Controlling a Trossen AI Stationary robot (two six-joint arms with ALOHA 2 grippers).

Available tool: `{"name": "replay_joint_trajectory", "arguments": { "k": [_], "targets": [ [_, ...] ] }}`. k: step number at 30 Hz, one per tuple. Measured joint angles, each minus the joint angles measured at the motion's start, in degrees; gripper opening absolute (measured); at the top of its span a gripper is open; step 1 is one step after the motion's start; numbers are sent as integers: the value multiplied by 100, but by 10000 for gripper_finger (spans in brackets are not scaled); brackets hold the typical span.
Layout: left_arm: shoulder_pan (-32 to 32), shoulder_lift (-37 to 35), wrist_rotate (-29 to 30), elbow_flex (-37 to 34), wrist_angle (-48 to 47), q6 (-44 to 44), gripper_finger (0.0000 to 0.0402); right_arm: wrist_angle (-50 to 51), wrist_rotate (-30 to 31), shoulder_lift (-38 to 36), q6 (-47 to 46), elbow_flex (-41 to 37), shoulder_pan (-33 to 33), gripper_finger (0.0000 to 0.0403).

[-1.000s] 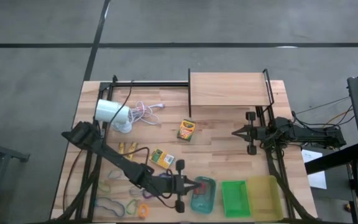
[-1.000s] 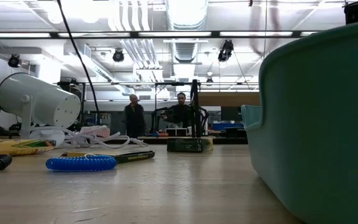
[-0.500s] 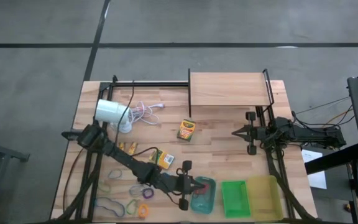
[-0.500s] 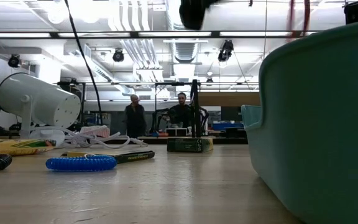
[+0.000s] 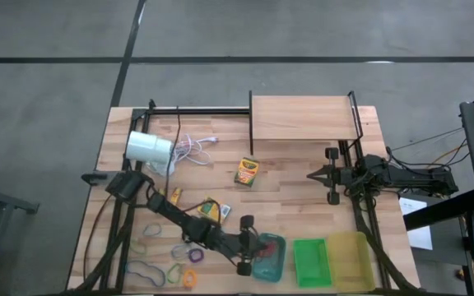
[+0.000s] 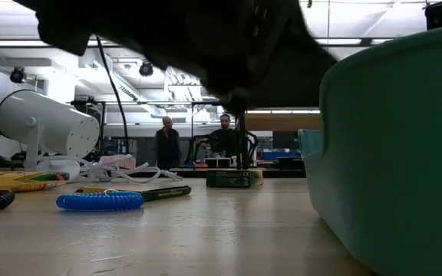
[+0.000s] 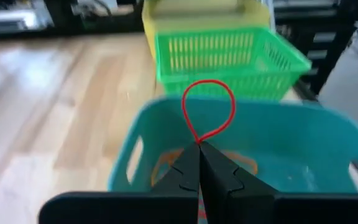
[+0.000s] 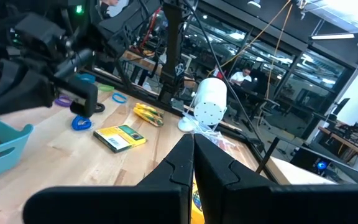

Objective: Pick & Place Office Desk Supplies
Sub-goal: Put the red rubber band into the blue bin

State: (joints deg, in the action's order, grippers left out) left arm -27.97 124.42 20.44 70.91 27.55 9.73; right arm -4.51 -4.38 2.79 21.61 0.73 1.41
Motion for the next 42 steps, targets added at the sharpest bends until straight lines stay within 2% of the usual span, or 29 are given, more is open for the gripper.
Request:
{"name": "replay_joint_trajectory", "arguments": {
  "k": [5, 8, 19, 26, 32, 42],
  "targets": [
    [-1, 117, -20, 0, -228, 126, 11, 0, -1, 0, 2, -2, -1, 8],
    [-2, 142, -65, 0, -230, 132, 32, 0, 0, 0, 0, 0, 0, 8],
    [0, 142, -125, 0, -185, 215, 176, 0, -2, 0, 1, -1, 0, 8],
    [-7, 140, -163, 41, -161, 216, 235, 0, -2, 0, 2, -1, -1, 8],
    [-46, 65, -163, 42, -166, 278, 258, 0, -1, 0, 0, 0, -1, 8],
    [-120, 27, -163, 43, -178, 279, 258, 0, -2, 0, 2, -2, -2, 8]
  ]
}}
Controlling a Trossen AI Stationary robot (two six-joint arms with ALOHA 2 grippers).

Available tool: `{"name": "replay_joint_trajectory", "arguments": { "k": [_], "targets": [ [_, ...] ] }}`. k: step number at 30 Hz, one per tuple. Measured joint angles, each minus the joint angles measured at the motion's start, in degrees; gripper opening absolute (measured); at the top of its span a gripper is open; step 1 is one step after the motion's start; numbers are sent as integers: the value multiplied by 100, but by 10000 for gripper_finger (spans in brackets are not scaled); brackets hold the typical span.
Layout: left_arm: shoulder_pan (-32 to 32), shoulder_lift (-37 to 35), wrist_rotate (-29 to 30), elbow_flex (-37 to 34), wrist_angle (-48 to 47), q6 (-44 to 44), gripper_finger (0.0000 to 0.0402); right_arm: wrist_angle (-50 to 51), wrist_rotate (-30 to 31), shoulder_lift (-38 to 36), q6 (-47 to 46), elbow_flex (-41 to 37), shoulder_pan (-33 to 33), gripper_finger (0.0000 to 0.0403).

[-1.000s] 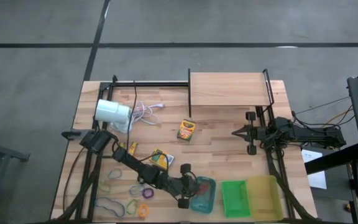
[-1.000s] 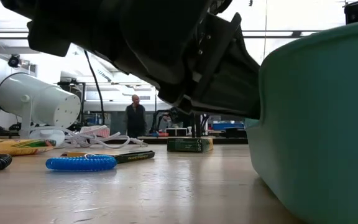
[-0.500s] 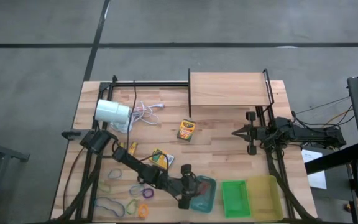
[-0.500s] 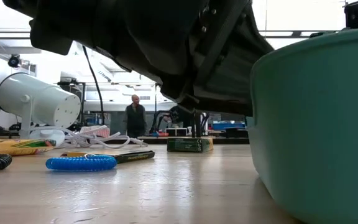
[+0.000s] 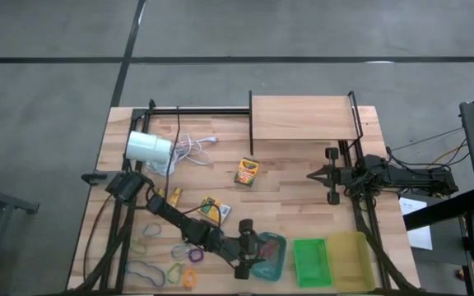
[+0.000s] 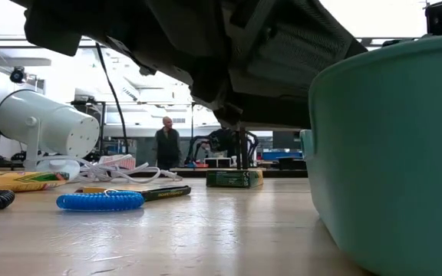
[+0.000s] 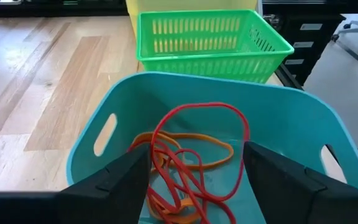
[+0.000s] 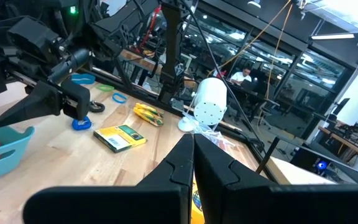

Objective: Pick & Place Office Desk Supplies
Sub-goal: Put the red rubber band into the blue bin

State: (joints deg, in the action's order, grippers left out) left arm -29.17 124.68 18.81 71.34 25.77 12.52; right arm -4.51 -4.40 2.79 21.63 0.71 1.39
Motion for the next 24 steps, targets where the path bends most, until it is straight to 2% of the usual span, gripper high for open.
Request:
{"name": "replay_joint_trajectory", "arguments": {
  "k": [8, 13, 18, 24],
  "targets": [
    [10, -4, 2, -1, -183, -36, 258, 0, 1, 0, 0, 2, 1, 8],
    [17, -145, 12, 1, -191, -356, 255, 0, 0, 0, -2, 1, 2, 8],
    [24, -347, 22, 1, -718, -611, 253, 4, 3, 0, -2, 2, 2, 8],
    [42, -400, 106, -1, -1321, -464, 252, 4, 0, 0, 0, 1, 0, 8]
  ]
}}
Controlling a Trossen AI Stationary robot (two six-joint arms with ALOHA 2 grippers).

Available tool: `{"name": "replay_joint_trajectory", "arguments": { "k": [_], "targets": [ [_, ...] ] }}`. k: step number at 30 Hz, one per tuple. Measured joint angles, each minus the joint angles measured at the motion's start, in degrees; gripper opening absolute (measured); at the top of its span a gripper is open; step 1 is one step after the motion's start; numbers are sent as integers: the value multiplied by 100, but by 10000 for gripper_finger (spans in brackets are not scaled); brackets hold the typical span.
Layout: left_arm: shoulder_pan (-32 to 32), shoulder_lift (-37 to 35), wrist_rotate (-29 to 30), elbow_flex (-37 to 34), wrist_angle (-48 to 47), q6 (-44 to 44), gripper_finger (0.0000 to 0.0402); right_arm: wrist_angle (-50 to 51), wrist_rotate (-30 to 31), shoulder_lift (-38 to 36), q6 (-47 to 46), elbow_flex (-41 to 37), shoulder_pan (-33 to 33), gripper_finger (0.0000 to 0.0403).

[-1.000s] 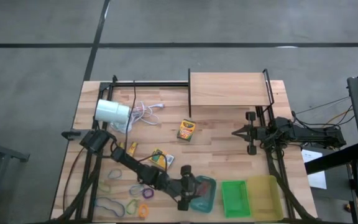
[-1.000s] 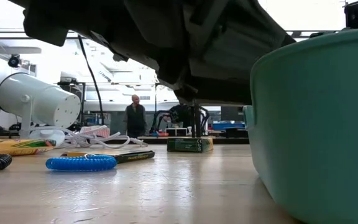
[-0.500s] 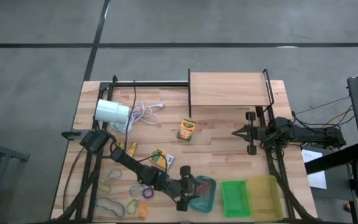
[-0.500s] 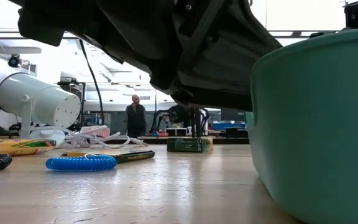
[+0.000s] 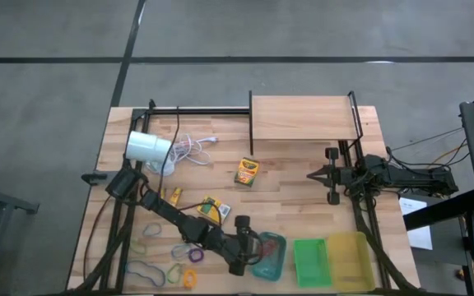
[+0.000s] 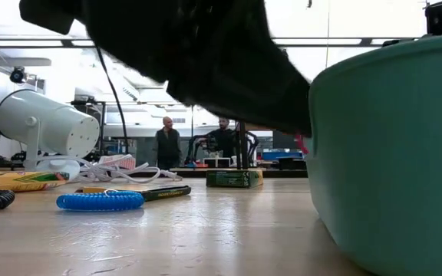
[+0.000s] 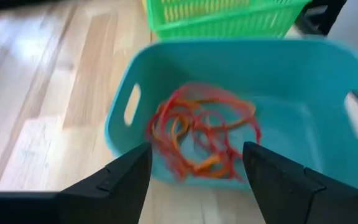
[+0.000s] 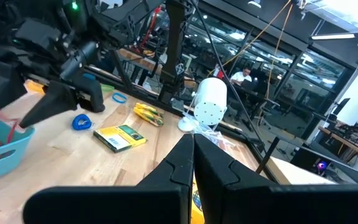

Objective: Pick & Place Office Desk Supplies
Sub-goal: Put the red rubber band into the blue bin, then put the blue rubber band into the blue bin

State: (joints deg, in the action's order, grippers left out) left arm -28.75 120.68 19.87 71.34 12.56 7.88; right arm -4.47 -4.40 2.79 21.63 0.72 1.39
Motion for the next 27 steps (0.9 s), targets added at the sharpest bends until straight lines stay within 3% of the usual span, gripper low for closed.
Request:
{"name": "replay_joint_trajectory", "arguments": {
  "k": [11, 23, 27],
  "targets": [
    [1, -79, 1, -1, -238, 155, 249, -1, 2, 0, 0, -1, 2, 8],
    [-126, -854, 26, 1, -204, 237, 249, -2, 0, 0, 0, 1, 0, 8],
    [-216, -1162, 70, 1, -911, 850, 249, -4, 1, 0, 0, 0, 1, 8]
  ]
}}
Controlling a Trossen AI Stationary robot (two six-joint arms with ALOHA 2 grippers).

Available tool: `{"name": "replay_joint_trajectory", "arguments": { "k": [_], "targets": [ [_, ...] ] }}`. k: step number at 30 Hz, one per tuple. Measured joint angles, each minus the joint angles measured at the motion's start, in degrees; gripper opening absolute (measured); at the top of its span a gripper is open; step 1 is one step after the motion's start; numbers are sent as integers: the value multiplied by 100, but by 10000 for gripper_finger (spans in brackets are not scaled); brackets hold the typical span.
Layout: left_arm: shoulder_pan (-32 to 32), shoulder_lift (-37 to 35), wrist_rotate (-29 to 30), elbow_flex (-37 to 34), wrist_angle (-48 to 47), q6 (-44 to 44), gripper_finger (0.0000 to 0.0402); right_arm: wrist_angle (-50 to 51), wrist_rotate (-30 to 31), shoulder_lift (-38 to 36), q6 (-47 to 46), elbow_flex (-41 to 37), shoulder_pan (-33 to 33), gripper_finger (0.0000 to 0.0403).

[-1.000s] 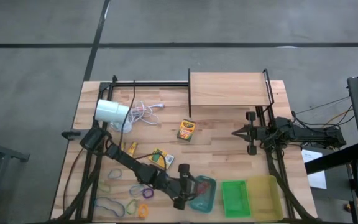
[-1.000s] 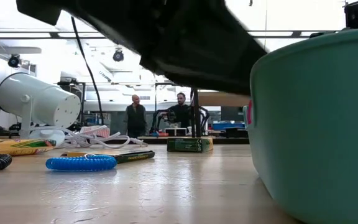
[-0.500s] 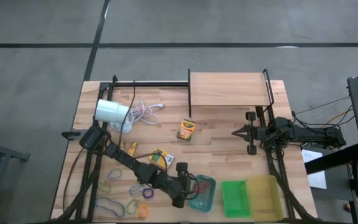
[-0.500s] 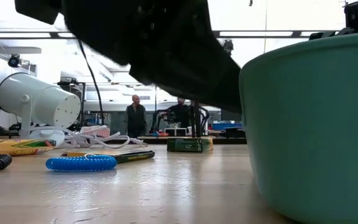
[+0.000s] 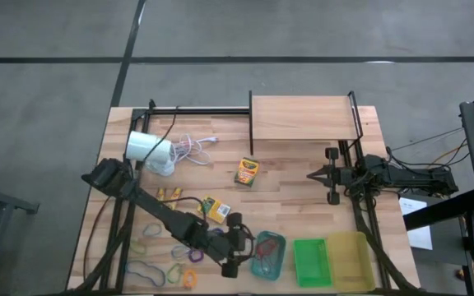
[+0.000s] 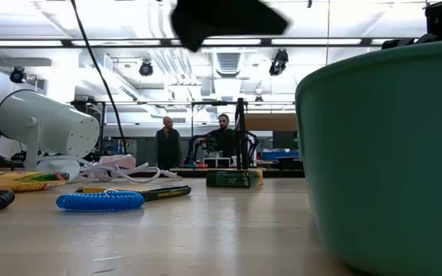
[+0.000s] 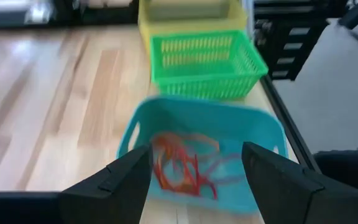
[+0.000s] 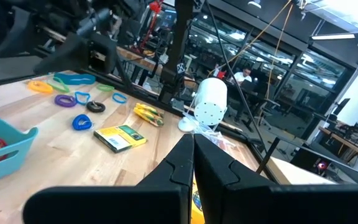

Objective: Pick & Place Office Desk Supplies
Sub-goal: Put the blue rubber band into the blue bin

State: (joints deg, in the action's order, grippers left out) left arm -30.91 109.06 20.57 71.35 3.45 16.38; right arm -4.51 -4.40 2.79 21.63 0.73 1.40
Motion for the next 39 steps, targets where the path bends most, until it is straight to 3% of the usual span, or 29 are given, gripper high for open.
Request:
{"name": "replay_joint_trajectory", "arguments": {
  "k": [10, 16, 20, 24, 28, 39],
  "targets": [
    [-525, -589, 819, 0, -2420, 3414, 248, 2, -1, 0, 0, -1, 1, 8],
    [-1021, -593, 884, 0, -3540, 5426, 248, 0, -1, 0, 0, 1, 1, 8],
    [-1350, -593, 535, -2, -4384, 6724, 248, 2, -1, 0, 0, 0, -1, 8],
    [-1576, -593, -344, -25, -5202, 7734, 248, 2, -1, 0, 0, 1, -1, 8],
    [-1742, -593, -1125, -48, -5563, 7968, 248, 2, 0, 0, -1, 1, 0, 8],
    [-1835, -531, -951, -50, -5693, 7355, 248, 2, 0, 0, 0, -2, 1, 8]
  ]
}}
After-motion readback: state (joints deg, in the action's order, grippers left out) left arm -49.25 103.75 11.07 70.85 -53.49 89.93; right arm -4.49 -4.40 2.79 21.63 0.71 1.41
